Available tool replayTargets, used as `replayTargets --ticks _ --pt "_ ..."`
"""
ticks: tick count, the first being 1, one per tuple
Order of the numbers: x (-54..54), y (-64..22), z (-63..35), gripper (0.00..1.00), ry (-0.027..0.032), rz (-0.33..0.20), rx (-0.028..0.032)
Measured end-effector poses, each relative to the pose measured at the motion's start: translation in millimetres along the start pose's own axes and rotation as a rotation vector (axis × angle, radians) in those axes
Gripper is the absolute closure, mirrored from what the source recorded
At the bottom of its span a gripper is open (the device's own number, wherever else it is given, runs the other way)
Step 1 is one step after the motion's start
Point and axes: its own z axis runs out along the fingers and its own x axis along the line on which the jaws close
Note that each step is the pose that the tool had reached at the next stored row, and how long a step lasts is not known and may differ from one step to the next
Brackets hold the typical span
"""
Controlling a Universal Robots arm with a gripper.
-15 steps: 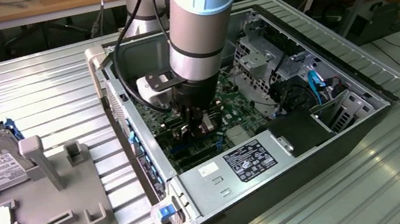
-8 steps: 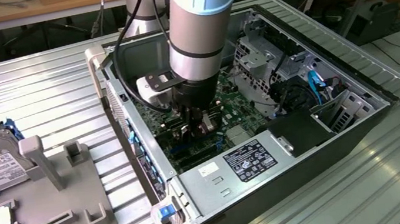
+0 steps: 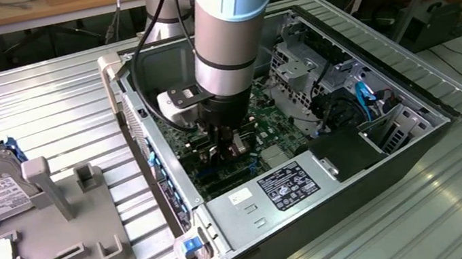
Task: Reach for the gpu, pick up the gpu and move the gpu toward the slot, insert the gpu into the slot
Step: 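Insert the gpu into the slot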
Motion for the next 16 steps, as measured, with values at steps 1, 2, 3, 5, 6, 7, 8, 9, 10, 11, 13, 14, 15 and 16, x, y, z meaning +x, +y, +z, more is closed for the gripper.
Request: replayTargets --ticks 1,2,3,5,6,7,8,9,10,11,13,14,15,16 --pt "0.0 0.0 0.1 0.72 -0.0002 0.0 0.0002" --pt "-0.1 0.0 0.3 0.72 -0.0006 0.0 0.0004" --pt "-0.1 0.0 0.4 0.72 -0.0008 0.0 0.0005" --pt "-0.1 0.0 0.4 0.72 -0.0008 0.0 0.0005" --pt "-0.1 0.0 0.4 0.72 -0.0008 0.0 0.0005" --pt "-0.1 0.0 0.4 0.72 -0.0008 0.0 0.0005" --pt "-0.1 0.0 0.4 0.72 -0.0008 0.0 0.0005" --pt "-0.1 0.0 0.4 0.72 -0.0008 0.0 0.0005" --pt "-0.2 0.0 0.3 0.72 -0.001 0.0 0.0004" --pt "-0.4 0.1 -1.3 0.71 -0.002 0.0 0.0009" --pt "-0.5 0.1 -6.7 0.65 -0.0003 0.0 0.0003" --pt "-0.7 0.2 -11.7 0.65 -0.0011 0.0 0.0007" --pt "-0.9 0.3 -17.2 0.65 -0.0015 0.0 0.0009" --pt "-1.0 0.4 -21.9 0.65 -0.0007 0.0 0.0005"
